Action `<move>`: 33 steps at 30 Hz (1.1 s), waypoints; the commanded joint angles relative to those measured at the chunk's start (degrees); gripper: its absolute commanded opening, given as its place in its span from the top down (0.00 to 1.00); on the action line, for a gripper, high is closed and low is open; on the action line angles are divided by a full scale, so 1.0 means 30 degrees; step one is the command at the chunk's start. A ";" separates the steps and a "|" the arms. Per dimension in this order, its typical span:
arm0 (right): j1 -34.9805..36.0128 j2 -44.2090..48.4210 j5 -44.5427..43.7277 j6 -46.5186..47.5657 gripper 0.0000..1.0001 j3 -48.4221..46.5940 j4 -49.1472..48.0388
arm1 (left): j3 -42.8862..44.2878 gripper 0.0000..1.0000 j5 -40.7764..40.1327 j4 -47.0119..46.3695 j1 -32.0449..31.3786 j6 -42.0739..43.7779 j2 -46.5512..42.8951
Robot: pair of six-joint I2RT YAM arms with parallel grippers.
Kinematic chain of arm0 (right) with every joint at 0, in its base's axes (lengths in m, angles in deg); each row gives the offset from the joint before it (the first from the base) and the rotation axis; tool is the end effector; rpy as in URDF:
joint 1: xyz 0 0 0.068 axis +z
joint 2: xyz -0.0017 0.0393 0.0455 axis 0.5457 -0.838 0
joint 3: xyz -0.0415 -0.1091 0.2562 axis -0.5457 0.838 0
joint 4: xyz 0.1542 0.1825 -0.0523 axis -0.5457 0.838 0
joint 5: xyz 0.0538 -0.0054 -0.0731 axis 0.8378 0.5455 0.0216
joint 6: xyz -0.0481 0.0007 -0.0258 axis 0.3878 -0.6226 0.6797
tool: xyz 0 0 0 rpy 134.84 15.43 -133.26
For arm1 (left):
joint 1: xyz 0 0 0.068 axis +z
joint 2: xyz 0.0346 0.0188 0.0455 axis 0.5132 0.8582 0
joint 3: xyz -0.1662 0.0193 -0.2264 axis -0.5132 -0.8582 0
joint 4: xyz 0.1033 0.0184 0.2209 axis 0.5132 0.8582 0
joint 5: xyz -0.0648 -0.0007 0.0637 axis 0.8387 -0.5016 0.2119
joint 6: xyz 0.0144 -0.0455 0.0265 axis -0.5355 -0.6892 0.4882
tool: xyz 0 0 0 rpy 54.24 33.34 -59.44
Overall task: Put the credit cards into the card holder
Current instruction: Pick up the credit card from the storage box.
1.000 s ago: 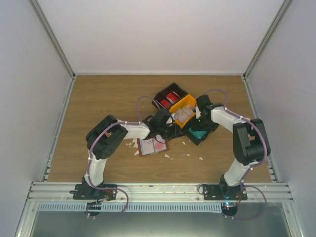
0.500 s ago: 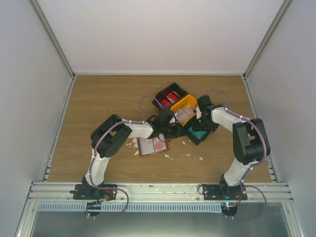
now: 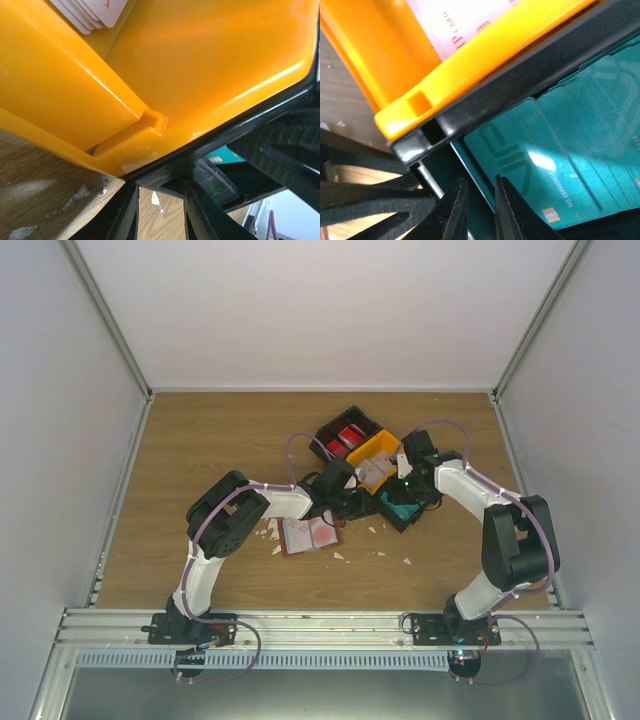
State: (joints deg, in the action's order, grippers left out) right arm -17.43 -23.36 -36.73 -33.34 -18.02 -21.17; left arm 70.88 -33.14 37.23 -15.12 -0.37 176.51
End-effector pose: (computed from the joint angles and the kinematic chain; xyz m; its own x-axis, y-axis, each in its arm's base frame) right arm 0.2778 0.0846 0.2076 -0.9694 -0.0285 -0.2439 -0.0883 0.9672 0.2380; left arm 0.2875 -0.3213 0.1435 -0.9763 -0.0205 -0.2153 0.1606 0.5982 -0.7851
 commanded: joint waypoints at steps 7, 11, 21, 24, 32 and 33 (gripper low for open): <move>0.0433 0.1083 0.2116 -0.0131 0.82 0.1062 0.1302 | 0.0179 0.73 -0.1218 -0.0039 -0.0107 0.0318 0.0313; 0.0503 0.1105 0.2404 -0.0112 0.74 0.1058 0.1421 | 0.0179 0.73 -0.1289 0.0056 -0.0108 0.0359 0.0244; 0.0537 0.1320 0.2169 -0.0454 0.60 0.0384 0.1247 | 0.0110 0.73 -0.1431 0.0258 -0.0078 0.0567 -0.0045; 0.0535 0.1568 0.1367 -0.0985 0.55 0.0255 0.1133 | -0.0007 0.73 -0.1474 0.0268 -0.0078 0.0625 -0.0174; 0.0789 0.1018 0.0714 -0.0028 0.51 0.0412 0.0763 | -0.0428 0.73 -0.1949 0.0332 0.0023 0.0624 -0.0646; 0.0921 0.0773 0.0630 0.0120 0.51 0.0458 0.0788 | -0.0563 0.73 -0.2042 0.0296 0.0060 0.0624 -0.0813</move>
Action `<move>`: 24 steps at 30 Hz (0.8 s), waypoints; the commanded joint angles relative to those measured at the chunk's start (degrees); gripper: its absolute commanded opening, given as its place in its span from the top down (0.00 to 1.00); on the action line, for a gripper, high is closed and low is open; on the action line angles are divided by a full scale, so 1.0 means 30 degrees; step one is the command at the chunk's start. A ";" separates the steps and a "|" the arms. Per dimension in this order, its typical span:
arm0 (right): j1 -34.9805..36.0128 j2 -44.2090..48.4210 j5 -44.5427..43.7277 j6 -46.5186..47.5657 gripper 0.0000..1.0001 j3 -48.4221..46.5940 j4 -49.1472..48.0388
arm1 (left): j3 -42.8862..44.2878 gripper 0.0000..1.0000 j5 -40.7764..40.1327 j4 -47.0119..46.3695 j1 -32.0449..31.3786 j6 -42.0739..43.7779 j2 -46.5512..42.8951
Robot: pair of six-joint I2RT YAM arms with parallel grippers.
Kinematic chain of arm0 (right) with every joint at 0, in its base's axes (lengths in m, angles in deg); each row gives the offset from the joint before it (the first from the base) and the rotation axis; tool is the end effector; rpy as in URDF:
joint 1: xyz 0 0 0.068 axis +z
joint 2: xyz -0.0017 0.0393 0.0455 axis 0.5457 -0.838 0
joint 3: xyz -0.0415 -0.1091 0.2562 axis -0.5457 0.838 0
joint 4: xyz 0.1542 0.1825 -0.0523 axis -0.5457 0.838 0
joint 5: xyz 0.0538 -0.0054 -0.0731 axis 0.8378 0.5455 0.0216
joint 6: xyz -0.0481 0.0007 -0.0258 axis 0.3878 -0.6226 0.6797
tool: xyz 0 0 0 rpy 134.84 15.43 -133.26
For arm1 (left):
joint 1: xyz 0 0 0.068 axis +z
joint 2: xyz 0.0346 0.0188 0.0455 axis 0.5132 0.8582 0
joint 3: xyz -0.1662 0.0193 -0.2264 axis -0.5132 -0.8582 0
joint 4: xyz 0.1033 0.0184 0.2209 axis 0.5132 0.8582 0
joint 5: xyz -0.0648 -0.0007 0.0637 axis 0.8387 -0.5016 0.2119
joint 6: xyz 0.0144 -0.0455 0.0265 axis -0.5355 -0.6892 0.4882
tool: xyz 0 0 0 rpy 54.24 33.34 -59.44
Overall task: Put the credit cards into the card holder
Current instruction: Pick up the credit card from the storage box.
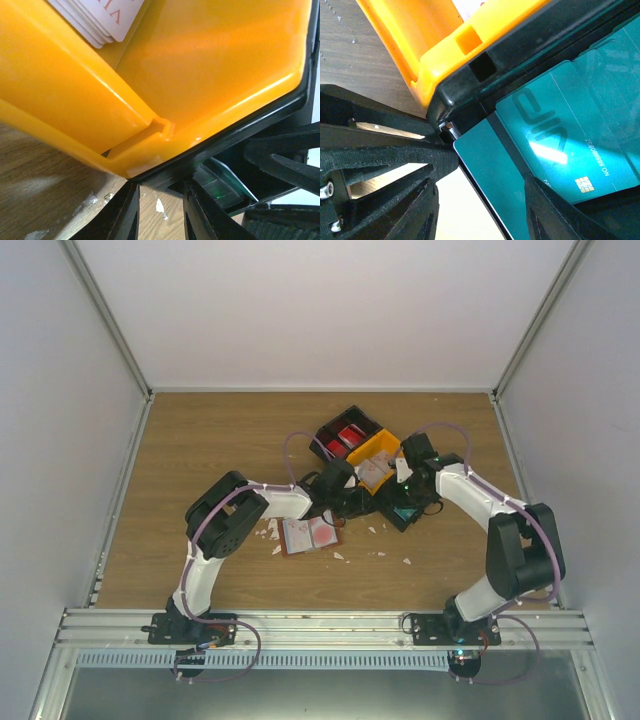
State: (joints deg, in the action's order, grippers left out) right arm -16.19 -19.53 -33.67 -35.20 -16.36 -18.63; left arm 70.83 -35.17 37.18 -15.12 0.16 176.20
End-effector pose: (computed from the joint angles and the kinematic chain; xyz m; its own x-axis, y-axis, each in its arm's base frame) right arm 0.2596 0.0877 0.2166 -0.9760 -0.0225 -0.2165 -0.0869 0.9523 0.2927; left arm 0.2884 -0.3206 0.1452 -0.9694 -0.0383 -0.2426 0.1691 0.6123 -0.7723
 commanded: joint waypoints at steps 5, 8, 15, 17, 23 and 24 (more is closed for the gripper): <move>0.1140 -0.1424 -0.0270 0.0987 0.52 0.0018 -0.0108 | -0.1068 0.73 -0.1786 0.0317 0.0313 0.0485 -0.1357; 0.1389 -0.1433 -0.0166 0.0939 0.59 0.0032 -0.0119 | -0.1233 0.73 -0.1935 0.0371 0.0433 0.0582 -0.1602; 0.1445 -0.0648 -0.0873 0.0509 0.76 -0.0201 0.0538 | -0.1330 0.73 -0.1913 0.0397 0.0512 0.0564 -0.1669; 0.1455 -0.0361 -0.0895 0.0455 0.81 -0.0231 0.0642 | -0.1302 0.73 -0.1889 0.0391 0.0536 0.0592 -0.1652; 0.1435 0.0132 -0.1323 0.0250 0.94 -0.0470 0.0868 | -0.1328 0.73 -0.1888 0.0448 0.0594 0.0623 -0.1769; 0.1447 0.0213 -0.1421 0.0203 0.95 -0.0572 0.0919 | -0.1348 0.73 -0.1903 0.0455 0.0611 0.0661 -0.1809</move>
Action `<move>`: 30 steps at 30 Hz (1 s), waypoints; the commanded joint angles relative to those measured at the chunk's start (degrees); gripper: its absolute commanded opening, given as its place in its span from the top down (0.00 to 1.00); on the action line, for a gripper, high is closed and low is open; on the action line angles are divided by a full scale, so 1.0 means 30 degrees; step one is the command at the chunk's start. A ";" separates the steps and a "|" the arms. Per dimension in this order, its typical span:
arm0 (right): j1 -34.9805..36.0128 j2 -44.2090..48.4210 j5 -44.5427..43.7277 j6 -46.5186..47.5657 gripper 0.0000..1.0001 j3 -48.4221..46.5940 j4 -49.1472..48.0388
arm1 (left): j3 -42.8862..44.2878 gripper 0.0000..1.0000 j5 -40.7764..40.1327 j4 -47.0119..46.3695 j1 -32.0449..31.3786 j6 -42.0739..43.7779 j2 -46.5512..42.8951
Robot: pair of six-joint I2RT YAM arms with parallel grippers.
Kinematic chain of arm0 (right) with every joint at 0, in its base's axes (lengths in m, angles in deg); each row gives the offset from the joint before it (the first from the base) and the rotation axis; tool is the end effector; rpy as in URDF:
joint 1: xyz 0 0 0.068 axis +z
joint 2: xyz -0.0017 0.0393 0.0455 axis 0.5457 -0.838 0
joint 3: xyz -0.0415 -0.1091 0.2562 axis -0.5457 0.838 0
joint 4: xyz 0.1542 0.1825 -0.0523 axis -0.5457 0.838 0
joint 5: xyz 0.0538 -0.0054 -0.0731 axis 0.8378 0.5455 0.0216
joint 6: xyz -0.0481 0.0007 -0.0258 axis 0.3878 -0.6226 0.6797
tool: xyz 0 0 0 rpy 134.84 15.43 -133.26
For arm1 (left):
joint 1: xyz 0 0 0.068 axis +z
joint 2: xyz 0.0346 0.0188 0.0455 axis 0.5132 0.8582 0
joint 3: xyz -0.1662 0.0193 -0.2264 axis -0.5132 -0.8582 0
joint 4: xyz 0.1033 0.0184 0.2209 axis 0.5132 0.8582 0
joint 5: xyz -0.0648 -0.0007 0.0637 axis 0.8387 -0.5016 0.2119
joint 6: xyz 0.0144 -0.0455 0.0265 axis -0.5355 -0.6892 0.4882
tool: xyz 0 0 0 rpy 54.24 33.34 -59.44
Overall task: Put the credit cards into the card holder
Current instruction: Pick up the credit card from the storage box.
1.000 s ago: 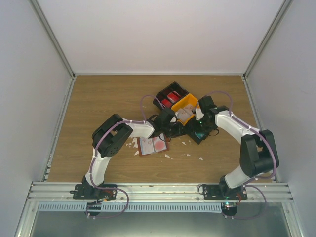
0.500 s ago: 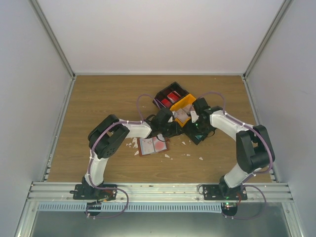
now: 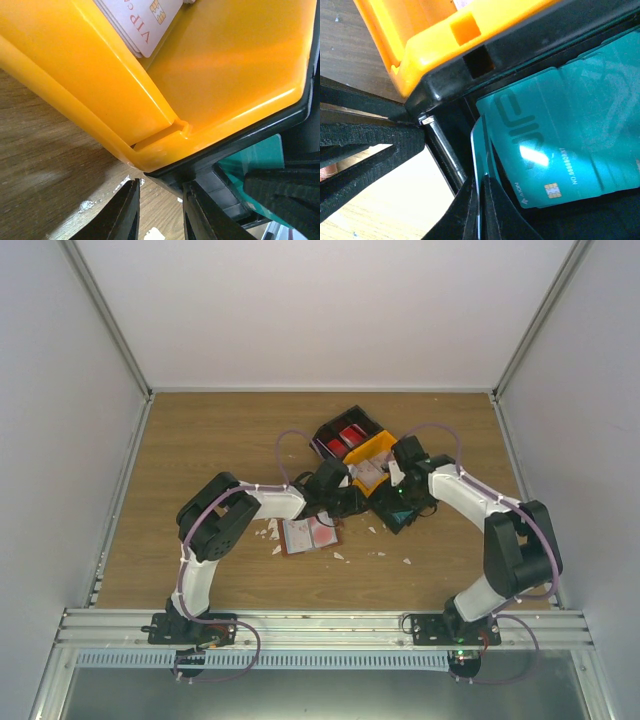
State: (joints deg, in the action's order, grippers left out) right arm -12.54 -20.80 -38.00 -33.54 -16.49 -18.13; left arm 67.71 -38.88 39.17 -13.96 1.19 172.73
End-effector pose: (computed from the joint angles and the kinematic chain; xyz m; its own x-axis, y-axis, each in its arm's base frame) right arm 0.2562 0.1021 0.2108 -0.9705 -0.1091 -0.2150 -0.1554 0.9648 0.2120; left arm 0.2857 -0.3025 0.1513 -0.9597 -0.0806 -0.2691 0.1502 0.6623 -0.7340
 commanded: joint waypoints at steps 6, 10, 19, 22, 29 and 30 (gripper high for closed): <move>0.0237 0.1453 -0.1063 -0.0835 0.99 -0.1455 0.1212 | -0.0773 0.73 -0.0975 -0.0388 0.0312 0.0326 -0.1371; 0.0217 0.2267 -0.1067 -0.0841 1.00 -0.2153 0.1388 | -0.1488 0.72 -0.1231 -0.0811 0.0534 0.0408 -0.2462; 0.0278 0.3843 0.1852 -0.0719 0.99 -0.2049 -0.0571 | -0.3789 0.59 -0.0060 -0.2239 0.1892 0.1173 -0.5586; 0.0458 0.4492 0.3636 -0.1310 0.99 -0.1226 -0.2397 | -0.5058 0.51 0.0564 -0.2882 0.2520 0.1392 -0.7089; 0.2104 0.5920 0.7674 -0.5370 0.99 0.3042 -1.0537 | -0.7382 0.37 0.1805 -0.3180 0.3793 0.2492 -1.0608; 0.2382 0.6001 0.7914 -0.5947 0.99 0.3534 -1.1596 | -0.7668 0.36 0.1909 -0.3076 0.3925 0.2672 -1.1107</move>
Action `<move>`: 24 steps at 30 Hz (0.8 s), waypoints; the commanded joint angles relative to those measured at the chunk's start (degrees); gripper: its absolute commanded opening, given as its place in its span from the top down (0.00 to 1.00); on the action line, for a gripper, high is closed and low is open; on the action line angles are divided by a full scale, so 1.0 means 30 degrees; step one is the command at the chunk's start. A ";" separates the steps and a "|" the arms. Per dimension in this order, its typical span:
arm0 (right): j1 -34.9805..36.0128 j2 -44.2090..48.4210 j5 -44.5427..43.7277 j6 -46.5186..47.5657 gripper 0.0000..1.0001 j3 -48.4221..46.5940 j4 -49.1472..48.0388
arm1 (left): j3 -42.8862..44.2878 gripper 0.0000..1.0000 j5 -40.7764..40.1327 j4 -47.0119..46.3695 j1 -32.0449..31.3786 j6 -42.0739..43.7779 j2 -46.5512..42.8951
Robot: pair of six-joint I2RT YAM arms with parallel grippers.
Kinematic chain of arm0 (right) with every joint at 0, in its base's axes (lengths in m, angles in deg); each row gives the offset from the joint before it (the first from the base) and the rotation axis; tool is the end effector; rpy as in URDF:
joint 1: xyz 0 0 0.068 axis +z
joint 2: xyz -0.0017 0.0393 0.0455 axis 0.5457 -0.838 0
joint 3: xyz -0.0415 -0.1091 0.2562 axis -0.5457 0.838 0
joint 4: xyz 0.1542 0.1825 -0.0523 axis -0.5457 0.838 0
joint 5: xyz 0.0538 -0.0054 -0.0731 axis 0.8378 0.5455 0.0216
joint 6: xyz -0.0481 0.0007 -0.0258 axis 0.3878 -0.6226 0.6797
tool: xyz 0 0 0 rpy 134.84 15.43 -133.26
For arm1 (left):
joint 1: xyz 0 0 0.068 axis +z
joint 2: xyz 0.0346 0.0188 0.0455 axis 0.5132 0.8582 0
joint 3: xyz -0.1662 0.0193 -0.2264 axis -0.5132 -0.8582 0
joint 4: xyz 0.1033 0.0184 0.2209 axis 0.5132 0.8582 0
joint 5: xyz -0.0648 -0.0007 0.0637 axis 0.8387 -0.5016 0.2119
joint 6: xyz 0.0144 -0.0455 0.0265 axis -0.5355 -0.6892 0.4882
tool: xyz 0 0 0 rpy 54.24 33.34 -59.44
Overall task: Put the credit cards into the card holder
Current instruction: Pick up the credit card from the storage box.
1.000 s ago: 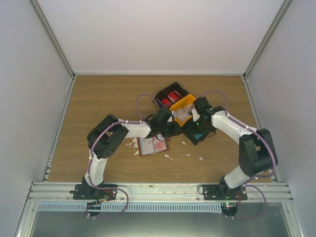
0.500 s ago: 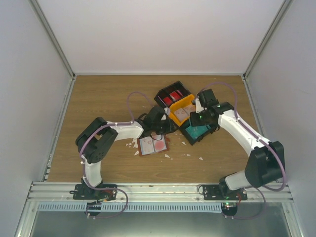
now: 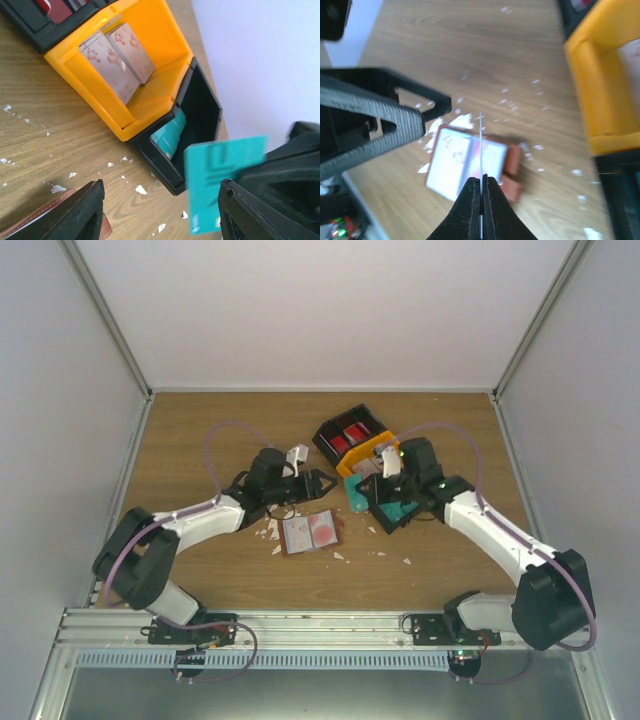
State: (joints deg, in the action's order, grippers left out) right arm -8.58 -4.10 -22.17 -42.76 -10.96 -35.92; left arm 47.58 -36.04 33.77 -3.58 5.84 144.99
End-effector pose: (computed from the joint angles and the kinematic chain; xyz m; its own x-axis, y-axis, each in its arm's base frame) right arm 0.2231 0.1186 0.2741 -0.8547 0.0027 -0.5192 -0.3334 0.7636 0.5529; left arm 0.2538 -0.1920 0.2274 -0.8659 -0.2194 -0.4496 0.2570 0.5758 -0.7761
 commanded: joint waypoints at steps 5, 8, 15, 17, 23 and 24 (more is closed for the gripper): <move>0.1617 0.0547 0.4520 -0.5273 1.00 0.3719 -1.0632 | -0.2406 0.23 0.1525 -0.0672 0.1156 0.1640 -0.4490; 0.1637 0.0270 0.5935 -0.5674 0.99 0.3981 -1.2253 | -0.2902 0.20 0.2428 -0.0212 0.1699 0.1524 -0.5532; 0.1633 -0.0578 0.9144 -0.6653 1.00 0.3798 -1.5034 | -0.3312 0.22 0.5662 -0.0648 0.2199 0.0888 -0.6349; 0.1640 -0.0539 0.9504 -0.6977 1.00 0.3852 -1.5629 | -0.3400 0.25 0.6173 -0.0907 0.2199 0.0740 -0.6538; 0.1621 -0.0528 1.0240 -0.7821 1.00 0.3997 -1.7048 | -0.3968 0.42 0.7575 -0.2243 0.2228 0.0186 -0.6919; 0.1629 -0.0576 1.0451 -0.8056 0.99 0.4018 -1.7350 | -0.4110 0.45 0.7768 -0.2571 0.2228 -0.0034 -0.6898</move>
State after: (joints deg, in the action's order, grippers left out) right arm -4.03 -5.54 5.43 -64.14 0.91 -81.78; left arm 37.13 -17.64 32.70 2.83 7.24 125.54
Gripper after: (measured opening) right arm 0.016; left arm 0.598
